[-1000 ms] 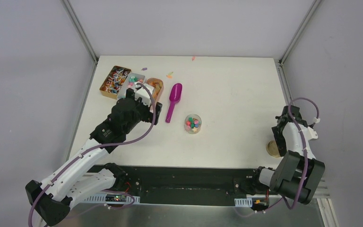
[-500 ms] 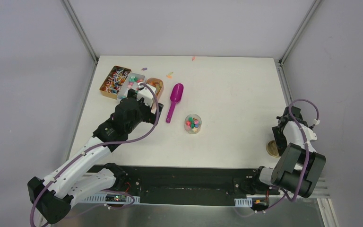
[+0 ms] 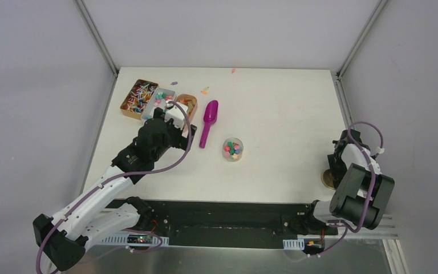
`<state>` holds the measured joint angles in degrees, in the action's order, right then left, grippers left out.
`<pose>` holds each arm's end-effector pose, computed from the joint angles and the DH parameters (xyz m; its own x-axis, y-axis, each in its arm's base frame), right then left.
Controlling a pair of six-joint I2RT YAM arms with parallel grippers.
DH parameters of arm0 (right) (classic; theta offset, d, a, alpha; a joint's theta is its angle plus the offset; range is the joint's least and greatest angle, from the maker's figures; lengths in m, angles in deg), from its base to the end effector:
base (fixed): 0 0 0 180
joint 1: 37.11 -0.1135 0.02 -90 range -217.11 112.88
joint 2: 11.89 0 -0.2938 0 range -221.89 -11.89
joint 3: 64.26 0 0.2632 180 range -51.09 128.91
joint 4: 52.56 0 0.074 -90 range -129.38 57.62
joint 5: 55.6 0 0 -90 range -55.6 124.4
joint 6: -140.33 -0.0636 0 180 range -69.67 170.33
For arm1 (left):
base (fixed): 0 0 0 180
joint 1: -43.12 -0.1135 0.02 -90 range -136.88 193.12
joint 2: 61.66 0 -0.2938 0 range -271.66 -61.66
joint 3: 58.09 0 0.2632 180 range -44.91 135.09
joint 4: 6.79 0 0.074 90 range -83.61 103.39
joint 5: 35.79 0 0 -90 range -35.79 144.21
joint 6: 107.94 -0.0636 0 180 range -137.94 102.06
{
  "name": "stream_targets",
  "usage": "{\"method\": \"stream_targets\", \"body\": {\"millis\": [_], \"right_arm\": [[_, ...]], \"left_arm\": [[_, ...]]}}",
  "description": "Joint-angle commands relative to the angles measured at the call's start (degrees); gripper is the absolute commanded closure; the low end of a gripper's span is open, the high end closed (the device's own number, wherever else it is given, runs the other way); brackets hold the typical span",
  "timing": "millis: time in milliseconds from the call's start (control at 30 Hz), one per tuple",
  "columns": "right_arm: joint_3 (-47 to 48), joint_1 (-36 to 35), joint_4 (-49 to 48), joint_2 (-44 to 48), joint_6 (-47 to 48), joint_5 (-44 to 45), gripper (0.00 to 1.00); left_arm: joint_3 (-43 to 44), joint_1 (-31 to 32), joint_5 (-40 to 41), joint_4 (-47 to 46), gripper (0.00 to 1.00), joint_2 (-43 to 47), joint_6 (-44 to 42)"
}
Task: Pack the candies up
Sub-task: Pick up the bottle lid at the center of the board.
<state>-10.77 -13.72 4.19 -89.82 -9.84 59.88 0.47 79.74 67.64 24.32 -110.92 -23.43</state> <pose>0.1895 -0.1118 0.1620 -0.0878 0.8912 -0.4450 0.9952 0.0588 -0.0786 0.1807 -0.1159 0.3282 -0.2579 0.3076 -0.9159 0.4338 0.8839 0.1747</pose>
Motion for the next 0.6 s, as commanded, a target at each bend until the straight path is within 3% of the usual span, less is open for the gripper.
{"method": "stream_targets", "body": {"millis": [0,367,567], "right_arm": [[-0.2,0.4,0.4,-1.2,-1.8,-0.3,0.02],[-1.8,0.3,-2.6,3.0,3.3,-3.0,0.22],[-2.1,-0.9,-4.6,4.6,8.1,-5.0,0.25]], "left_arm": [[0.1,-0.6,0.6,-2.3,0.01,1.5,-0.8],[-0.1,-0.6,3.5,-2.3,0.02,3.4,-0.7],[-0.1,-0.6,5.8,-2.3,0.03,4.5,-0.7]]}}
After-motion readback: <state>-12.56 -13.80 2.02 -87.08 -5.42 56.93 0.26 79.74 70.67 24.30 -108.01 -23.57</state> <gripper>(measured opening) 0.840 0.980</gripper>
